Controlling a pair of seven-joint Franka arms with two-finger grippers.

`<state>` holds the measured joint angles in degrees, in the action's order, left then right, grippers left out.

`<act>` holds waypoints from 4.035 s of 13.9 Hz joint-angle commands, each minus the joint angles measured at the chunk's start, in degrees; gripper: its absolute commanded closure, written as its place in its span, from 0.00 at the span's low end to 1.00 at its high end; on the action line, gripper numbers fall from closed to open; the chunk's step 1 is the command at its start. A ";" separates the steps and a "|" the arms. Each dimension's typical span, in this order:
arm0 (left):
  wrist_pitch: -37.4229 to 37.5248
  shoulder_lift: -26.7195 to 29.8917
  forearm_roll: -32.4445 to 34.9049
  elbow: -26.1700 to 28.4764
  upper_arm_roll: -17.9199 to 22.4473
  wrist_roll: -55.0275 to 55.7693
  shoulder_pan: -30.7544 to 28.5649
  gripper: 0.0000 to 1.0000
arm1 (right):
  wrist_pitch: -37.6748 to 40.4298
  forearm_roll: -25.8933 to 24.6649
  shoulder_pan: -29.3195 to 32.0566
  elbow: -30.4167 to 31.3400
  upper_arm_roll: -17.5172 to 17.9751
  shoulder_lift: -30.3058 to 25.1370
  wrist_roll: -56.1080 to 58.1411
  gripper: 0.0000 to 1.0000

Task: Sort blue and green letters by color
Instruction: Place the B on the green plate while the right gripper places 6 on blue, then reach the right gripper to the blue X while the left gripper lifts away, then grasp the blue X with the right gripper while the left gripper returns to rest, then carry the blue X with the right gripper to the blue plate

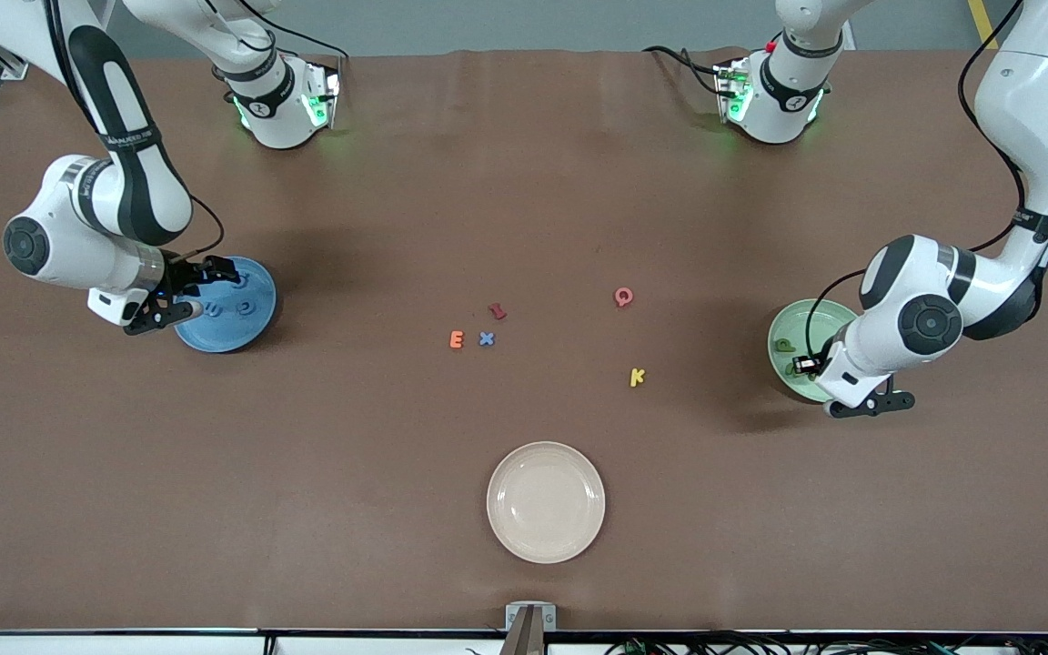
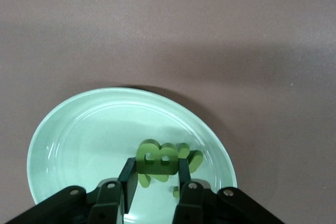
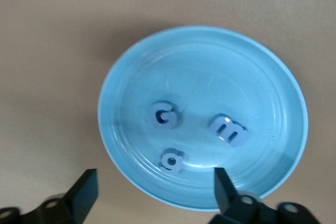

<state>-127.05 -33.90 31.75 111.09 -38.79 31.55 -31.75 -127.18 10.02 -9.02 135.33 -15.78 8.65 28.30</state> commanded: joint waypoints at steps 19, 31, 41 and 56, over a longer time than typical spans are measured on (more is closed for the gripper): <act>8.46 13.23 0.07 -5.79 -4.88 -0.96 -0.77 0.01 | -14.68 2.11 -44.76 -31.70 0.75 25.96 -69.16 0.40; 42.06 22.02 -15.04 -31.73 -10.60 -17.05 -1.74 0.00 | -14.85 1.49 -46.00 -37.42 0.75 32.13 -72.07 0.46; 43.29 33.72 -30.52 -28.04 24.78 -27.16 22.58 0.00 | -14.86 1.49 -46.09 -37.34 0.66 33.18 -72.16 0.71; 43.99 34.78 -33.16 -26.98 29.56 -26.99 26.83 0.00 | 7.12 0.36 -33.00 -31.31 -4.24 17.66 -41.29 1.00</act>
<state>-82.96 0.55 -0.97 83.65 -9.48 4.86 -5.29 -121.22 11.01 -44.73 97.12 -18.60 33.13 -22.17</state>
